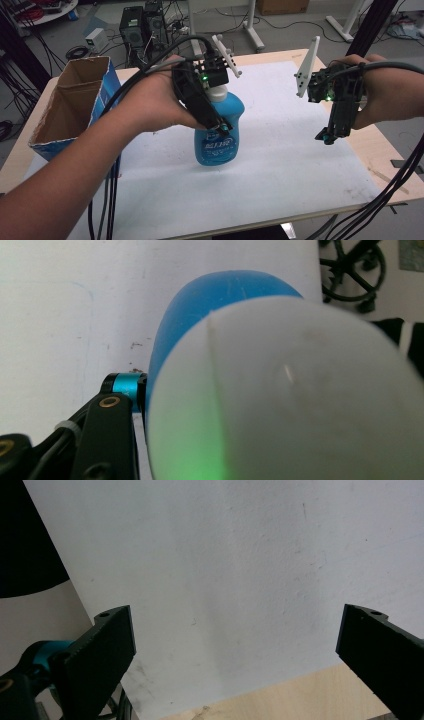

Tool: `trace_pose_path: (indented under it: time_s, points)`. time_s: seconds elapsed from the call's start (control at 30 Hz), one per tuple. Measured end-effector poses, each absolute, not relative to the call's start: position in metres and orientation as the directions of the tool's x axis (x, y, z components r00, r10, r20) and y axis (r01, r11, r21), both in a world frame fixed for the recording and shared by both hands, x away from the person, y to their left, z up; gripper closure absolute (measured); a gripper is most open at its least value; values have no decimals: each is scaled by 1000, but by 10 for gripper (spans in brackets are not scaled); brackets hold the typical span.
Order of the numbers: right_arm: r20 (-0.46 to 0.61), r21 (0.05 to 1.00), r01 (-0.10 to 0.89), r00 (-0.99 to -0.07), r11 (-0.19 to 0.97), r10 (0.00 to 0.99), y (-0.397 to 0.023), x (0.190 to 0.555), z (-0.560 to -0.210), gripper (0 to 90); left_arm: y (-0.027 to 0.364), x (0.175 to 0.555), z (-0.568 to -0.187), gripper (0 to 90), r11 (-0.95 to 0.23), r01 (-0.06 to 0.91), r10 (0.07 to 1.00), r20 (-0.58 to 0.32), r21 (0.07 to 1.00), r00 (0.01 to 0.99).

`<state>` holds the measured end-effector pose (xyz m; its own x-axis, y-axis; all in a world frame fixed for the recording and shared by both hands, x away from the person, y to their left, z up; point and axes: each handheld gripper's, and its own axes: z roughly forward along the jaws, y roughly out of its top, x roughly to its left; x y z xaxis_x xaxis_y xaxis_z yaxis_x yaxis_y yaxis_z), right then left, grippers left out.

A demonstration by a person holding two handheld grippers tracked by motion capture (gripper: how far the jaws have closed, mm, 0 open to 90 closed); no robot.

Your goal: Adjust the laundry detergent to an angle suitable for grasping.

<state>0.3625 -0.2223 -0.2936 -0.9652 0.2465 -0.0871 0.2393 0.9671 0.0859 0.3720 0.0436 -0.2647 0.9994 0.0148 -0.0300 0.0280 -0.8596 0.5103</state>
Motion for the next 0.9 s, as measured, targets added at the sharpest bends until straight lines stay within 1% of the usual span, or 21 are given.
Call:
trace_pose_path:
  time_s: [0.03,0.07,0.13,0.17,0.2,0.23,0.37,0.47,0.53,0.63,0.67,0.9]
  points:
    - [-87,86,239,-965,967,247,-222,363,-294,14,44,372,-265,416,-860,28,15,-30,510,999]
    - [-88,86,237,-966,968,244,-222,363,-293,14,46,373,-264,416,-855,19,-1,-37,518,999]
    - [-87,84,238,-966,968,245,-221,362,-293,14,55,376,-265,416,-849,-25,-61,-51,529,997]
    - [-87,78,241,-965,967,248,-220,362,-292,14,55,376,-265,416,-849,-25,-61,-51,529,997]
    - [-86,78,244,-964,967,250,-220,362,-292,14,60,376,-267,415,-845,-85,-125,-41,529,991]
    - [-88,80,239,-965,968,245,-219,362,-292,14,62,376,-268,415,-844,-106,-150,-41,526,988]
    - [-87,76,236,-966,969,243,-218,362,-292,14,69,378,-273,415,-843,-160,-215,-49,514,975]
    - [-87,72,239,-966,968,245,-216,361,-292,14,73,377,-277,415,-830,-198,-256,-40,521,966]
    - [-89,71,233,-967,970,239,-216,362,-292,14,76,375,-281,416,-811,-251,-311,-26,529,950]
    - [-89,72,238,-966,969,244,-215,361,-292,14,77,373,-287,416,-795,-298,-369,-32,528,929]
    - [-89,72,226,-969,971,232,-214,362,-292,14,77,373,-290,416,-793,-306,-379,-34,527,925]
    - [-85,65,236,-967,970,241,-212,361,-293,14,79,372,-300,416,-780,-335,-409,-24,529,912]
